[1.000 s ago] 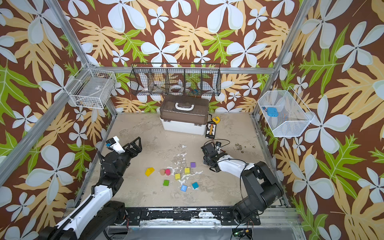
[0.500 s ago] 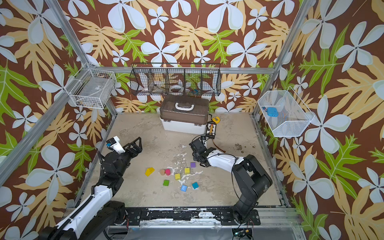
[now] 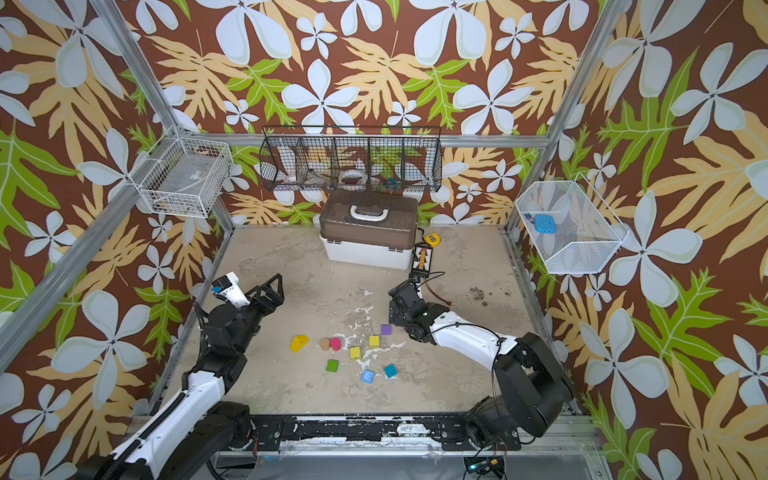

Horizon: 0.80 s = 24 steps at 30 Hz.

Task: Build the wood block tower
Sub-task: 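Grasp the red arch block with the right gripper and lift it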

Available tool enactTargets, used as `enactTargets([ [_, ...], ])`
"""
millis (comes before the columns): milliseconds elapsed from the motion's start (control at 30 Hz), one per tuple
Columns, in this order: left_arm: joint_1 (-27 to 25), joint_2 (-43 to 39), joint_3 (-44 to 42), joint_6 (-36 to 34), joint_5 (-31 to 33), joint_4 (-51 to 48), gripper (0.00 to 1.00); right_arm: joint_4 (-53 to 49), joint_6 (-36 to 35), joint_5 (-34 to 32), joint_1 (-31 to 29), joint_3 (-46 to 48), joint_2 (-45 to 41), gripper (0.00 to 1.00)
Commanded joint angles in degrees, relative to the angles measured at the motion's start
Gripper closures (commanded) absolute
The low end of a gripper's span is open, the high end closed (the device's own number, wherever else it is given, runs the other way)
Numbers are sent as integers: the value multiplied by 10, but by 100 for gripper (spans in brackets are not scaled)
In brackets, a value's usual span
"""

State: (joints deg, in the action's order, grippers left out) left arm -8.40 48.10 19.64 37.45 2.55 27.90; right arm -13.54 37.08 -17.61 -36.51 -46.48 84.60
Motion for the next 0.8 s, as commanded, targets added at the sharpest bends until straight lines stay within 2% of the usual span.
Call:
enactTargets([
  [0, -1, 0, 0, 3, 0, 7, 0, 21, 16, 26, -1, 4, 16, 9],
  [300, -1, 7, 0, 4, -1, 11, 0, -11, 30, -8, -1, -19, 65, 6],
  [600, -1, 16, 2, 4, -5, 11, 0, -17, 37, -5, 3, -23, 83, 6],
  [767, -1, 16, 2, 5, -5, 12, 0, -7, 37, 6, 9, -17, 82, 11],
])
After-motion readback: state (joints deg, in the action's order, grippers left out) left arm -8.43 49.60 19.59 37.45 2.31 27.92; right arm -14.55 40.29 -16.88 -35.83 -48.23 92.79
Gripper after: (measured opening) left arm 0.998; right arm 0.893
